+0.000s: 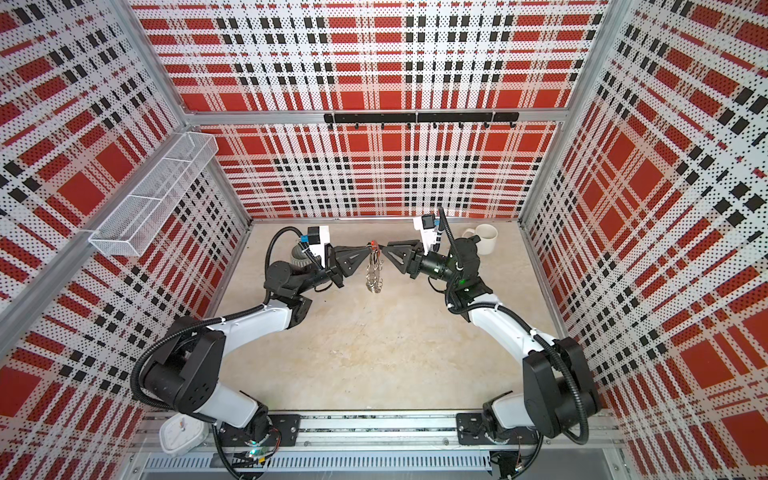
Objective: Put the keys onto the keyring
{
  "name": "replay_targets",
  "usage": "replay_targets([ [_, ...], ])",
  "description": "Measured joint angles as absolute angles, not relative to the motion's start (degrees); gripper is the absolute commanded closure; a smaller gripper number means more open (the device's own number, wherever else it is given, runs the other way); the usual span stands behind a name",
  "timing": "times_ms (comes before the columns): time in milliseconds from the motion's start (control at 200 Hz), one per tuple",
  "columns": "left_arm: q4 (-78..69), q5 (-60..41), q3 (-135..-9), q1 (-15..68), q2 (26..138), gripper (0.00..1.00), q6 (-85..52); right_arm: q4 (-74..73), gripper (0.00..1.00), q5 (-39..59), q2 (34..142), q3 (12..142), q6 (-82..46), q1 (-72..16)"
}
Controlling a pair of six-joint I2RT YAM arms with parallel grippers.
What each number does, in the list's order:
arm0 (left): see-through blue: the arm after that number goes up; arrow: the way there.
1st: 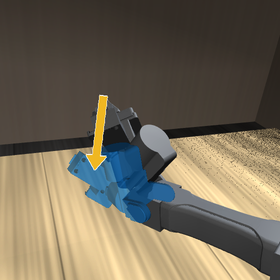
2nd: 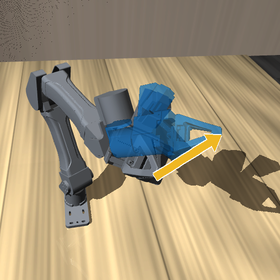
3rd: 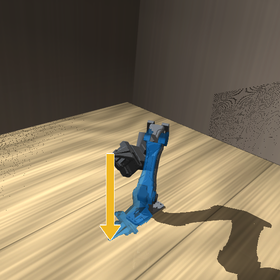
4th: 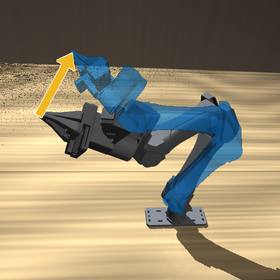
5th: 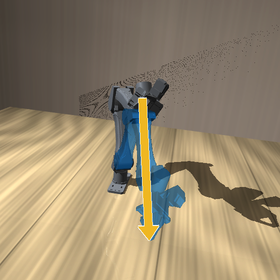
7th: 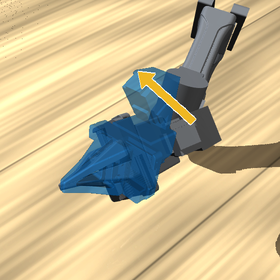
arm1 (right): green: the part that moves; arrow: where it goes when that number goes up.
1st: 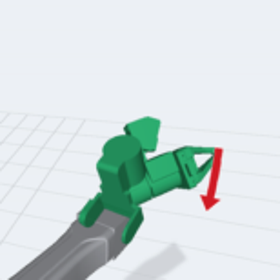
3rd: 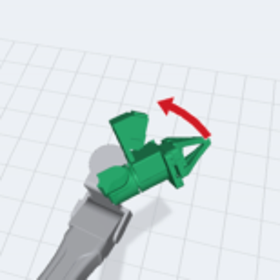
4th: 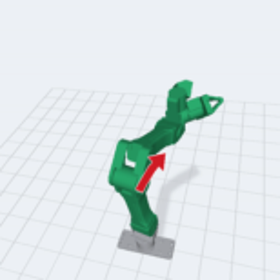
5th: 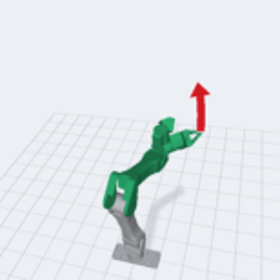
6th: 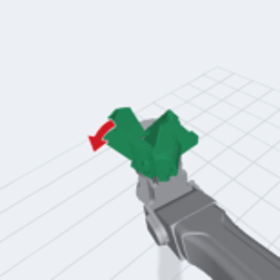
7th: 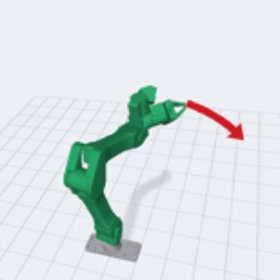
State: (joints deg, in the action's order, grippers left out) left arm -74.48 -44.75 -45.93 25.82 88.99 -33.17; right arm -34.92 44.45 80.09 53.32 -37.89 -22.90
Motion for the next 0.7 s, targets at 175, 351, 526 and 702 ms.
replay_targets([
  [175, -76.3, -44.6, -45.9, 25.9, 89.1, 1.00, -34.4, -35.5, 0.60, 44.9, 80.1, 53.7, -37.9, -23.2],
  [351, -76.8, -44.6, -45.9, 26.2, 90.3, 1.00, -35.5, -35.5, 0.62, 45.2, 80.1, 53.8, -37.9, -23.7],
  [526, -77.0, -44.6, -45.9, 26.5, 90.5, 1.00, -36.0, -35.5, 0.65, 45.3, 80.1, 54.2, -37.9, -24.7],
  [702, -77.1, -44.6, -45.9, 26.5, 90.5, 1.00, -36.1, -35.3, 0.66, 45.4, 80.0, 54.6, -36.9, -24.8],
])
